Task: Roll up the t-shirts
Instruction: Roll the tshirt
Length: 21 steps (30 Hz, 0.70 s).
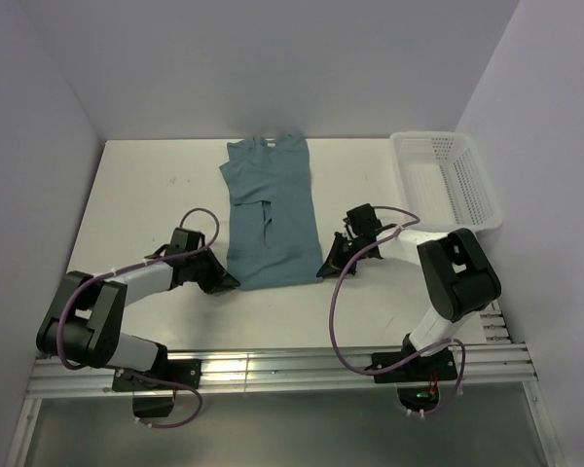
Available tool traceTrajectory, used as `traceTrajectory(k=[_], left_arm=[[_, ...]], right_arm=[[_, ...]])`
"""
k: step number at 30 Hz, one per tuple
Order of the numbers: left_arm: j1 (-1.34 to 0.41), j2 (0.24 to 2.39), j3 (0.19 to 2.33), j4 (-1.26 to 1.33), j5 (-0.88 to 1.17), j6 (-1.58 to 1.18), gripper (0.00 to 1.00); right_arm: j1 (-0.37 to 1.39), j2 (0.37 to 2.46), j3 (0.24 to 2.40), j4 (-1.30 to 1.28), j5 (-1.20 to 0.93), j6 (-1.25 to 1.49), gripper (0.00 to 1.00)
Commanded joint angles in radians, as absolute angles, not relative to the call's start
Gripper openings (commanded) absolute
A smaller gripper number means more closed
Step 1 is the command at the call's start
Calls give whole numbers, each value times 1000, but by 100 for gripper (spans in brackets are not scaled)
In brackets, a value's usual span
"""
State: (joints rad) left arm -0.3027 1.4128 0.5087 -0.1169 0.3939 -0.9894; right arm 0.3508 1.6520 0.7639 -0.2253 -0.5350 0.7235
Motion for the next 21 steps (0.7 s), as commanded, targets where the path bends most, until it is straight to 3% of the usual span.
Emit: traceTrajectory(k=[1,14,21], left_arm=[[-314,1460,494,-216,336,-928,0],[-445,1267,446,-409,367,-1071,0],[-449,1160,520,-610,396,-1138,0]], right_arm=[[356,1649,790,-268,-523,698,0],[362,1505,693,-526,-555,631,0],[360,1437,756,-719,-592,603,0]])
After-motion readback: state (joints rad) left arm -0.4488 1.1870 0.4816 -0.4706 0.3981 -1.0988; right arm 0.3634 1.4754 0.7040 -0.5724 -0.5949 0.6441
